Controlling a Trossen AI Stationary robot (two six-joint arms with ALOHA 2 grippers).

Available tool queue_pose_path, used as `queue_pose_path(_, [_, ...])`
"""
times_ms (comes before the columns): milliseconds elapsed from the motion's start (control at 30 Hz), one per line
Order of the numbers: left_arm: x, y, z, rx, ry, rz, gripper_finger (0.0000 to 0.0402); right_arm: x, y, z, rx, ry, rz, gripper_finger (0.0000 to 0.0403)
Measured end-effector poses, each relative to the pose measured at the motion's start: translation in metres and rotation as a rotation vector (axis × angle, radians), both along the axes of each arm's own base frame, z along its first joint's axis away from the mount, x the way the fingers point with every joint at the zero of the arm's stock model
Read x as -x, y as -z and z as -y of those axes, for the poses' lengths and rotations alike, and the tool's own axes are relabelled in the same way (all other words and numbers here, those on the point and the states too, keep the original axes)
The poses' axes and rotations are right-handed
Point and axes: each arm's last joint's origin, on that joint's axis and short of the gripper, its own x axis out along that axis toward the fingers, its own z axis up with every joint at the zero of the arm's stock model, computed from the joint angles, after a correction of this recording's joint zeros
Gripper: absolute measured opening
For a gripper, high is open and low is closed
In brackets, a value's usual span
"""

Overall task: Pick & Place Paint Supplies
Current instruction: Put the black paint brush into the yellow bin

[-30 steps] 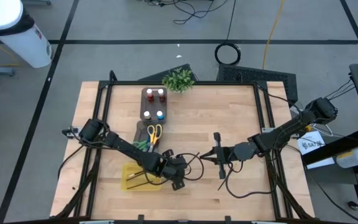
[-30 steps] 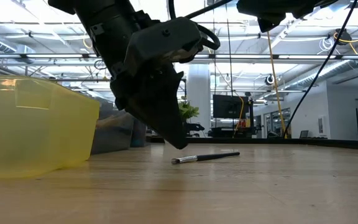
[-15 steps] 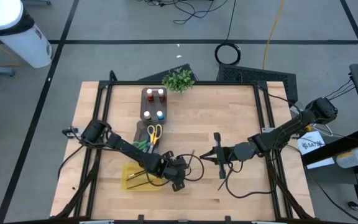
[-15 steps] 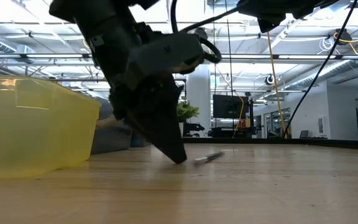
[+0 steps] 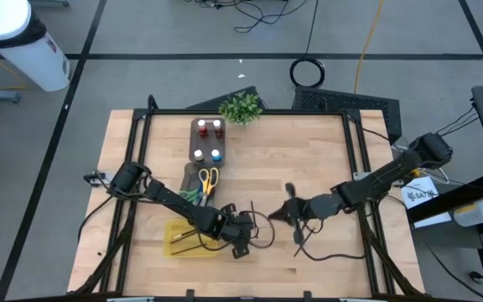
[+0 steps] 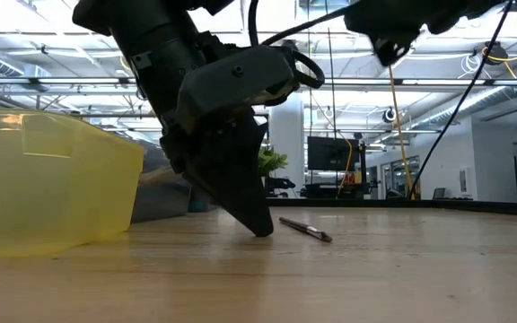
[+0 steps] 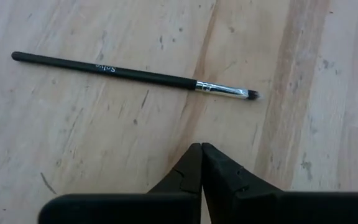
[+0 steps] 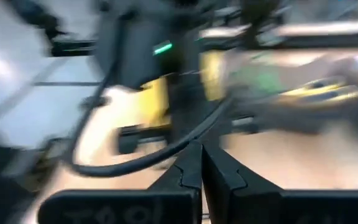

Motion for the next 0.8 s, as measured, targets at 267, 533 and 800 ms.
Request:
queue_pose_path(267, [-0.002, -0.003, -0.008, 0.035, -0.003, -0.014, 0.0018, -0.048, 0.071, -0.038, -0.113, -0.129, -0.204, 0.0000])
queue_pose_path(533, [0.010, -0.044, -0.003, 0.025, 0.035, 0.052, 0.0016, -0.084, 0.090, -0.046, -0.105, -0.072, -0.311, 0.0000])
queue_pose_path(800, [0.017, -0.057, 0.000, -0.037, 0.046, 0.070, 0.0007, -0.080, 0.110, -0.032, -0.052, 0.050, -0.554, 0.0000])
